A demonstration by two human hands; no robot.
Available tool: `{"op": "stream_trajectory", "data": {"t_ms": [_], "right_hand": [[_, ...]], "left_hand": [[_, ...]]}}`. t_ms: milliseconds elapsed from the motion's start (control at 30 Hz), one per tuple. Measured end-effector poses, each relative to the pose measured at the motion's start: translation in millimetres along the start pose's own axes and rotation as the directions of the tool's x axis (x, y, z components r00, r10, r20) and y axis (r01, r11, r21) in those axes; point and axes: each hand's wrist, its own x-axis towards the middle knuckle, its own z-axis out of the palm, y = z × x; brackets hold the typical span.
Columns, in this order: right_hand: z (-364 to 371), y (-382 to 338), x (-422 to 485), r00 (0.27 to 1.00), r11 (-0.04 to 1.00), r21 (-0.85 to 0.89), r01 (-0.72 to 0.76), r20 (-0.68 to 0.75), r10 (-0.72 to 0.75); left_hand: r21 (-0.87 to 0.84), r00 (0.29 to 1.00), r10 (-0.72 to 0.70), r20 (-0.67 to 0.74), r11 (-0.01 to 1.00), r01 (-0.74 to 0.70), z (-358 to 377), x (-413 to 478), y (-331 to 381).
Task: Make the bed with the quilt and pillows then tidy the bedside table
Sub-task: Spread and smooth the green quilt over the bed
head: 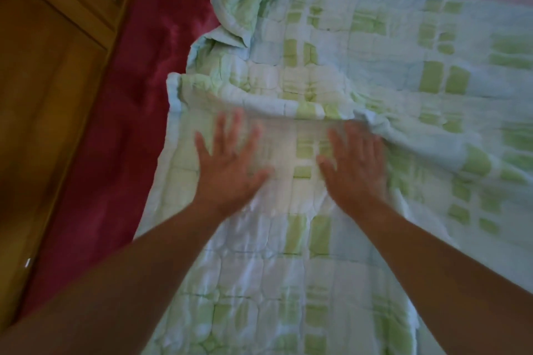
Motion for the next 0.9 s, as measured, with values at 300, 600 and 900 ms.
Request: {"op": "stream_trajectory", "data": {"t_ms": [300, 600, 900], "right_hand": [[-4, 7, -16, 0.925, 0.984, -0.095, -0.151, 0.337, 0.174], [-52, 50, -133, 0.822, 0.884, -0.044, -0.464, 0.351, 0.449], [-98, 119, -264, 0.924, 0.888, 0.26, -0.379, 0.163, 0.347]], "left_hand": [[0.116, 0.953, -0.163, 0.254, 0.984, 0.137, 11, -17, 10], [0.127, 0.822, -0.227, 0.522, 0.974, 0.188, -21, -89, 85], [-0.187, 0.894, 0.285, 0.345, 0.955, -0.232, -39, -158, 271]]}}
